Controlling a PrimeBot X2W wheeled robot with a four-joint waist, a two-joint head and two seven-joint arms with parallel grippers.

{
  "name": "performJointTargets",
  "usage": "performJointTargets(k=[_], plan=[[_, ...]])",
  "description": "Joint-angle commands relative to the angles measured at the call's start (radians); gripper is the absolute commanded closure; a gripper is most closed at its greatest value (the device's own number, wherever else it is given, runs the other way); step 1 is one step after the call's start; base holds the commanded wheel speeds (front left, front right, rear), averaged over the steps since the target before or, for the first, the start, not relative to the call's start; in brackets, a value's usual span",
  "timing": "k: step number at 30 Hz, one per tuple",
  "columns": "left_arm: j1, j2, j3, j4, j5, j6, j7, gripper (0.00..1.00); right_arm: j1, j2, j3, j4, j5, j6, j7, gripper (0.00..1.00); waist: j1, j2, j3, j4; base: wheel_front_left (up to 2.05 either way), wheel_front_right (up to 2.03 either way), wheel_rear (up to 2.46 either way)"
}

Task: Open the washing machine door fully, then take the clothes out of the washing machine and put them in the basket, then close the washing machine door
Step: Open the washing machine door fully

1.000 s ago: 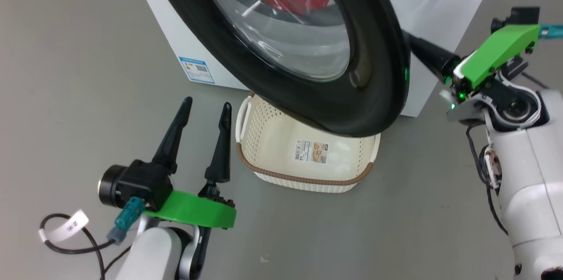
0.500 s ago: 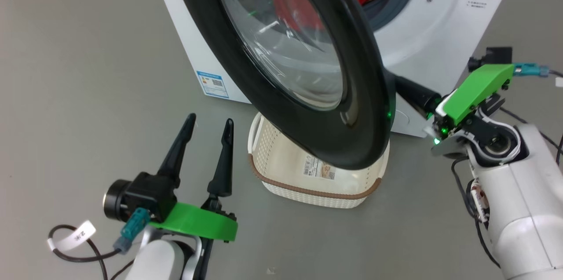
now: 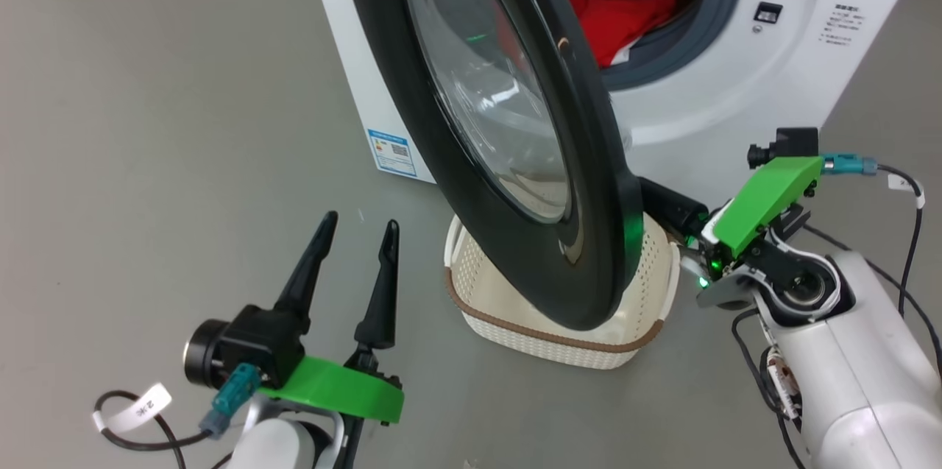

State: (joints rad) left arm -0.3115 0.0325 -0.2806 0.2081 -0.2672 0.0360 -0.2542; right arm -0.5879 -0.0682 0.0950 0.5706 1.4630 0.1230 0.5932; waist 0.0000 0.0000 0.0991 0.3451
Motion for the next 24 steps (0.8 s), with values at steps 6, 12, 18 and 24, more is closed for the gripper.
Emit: performJointTargets(k=[6, 12, 18, 24], plan=[[-0.002, 0.018, 0.025, -0.015, -0.012, 0.008, -0.008, 0.00, 0.034, 0.018, 0.067, -0.060, 0.042, 0.008, 0.001, 1.00, 0.0000, 0.0000, -0.025, 0.040, 0.00, 0.00, 0.00], [-0.002, 0.018, 0.021, -0.013, -0.016, 0.007, -0.008, 0.00, 0.054, 0.018, 0.106, -0.067, 0.069, 0.008, -0.005, 1.00, 0.0000, 0.0000, -0.035, 0.070, 0.00, 0.00, 0.00], [-0.001, 0.018, 0.017, -0.015, -0.018, 0.012, -0.008, 0.00, 0.058, 0.018, 0.148, -0.072, 0.098, 0.008, -0.017, 1.00, 0.0000, 0.0000, -0.038, 0.098, 0.00, 0.00, 0.00], [0.002, 0.018, 0.012, -0.015, -0.022, 0.014, -0.008, 0.00, 0.055, 0.018, 0.182, -0.073, 0.116, 0.008, -0.027, 1.00, 0.0000, 0.0000, -0.041, 0.134, 0.00, 0.00, 0.00]])
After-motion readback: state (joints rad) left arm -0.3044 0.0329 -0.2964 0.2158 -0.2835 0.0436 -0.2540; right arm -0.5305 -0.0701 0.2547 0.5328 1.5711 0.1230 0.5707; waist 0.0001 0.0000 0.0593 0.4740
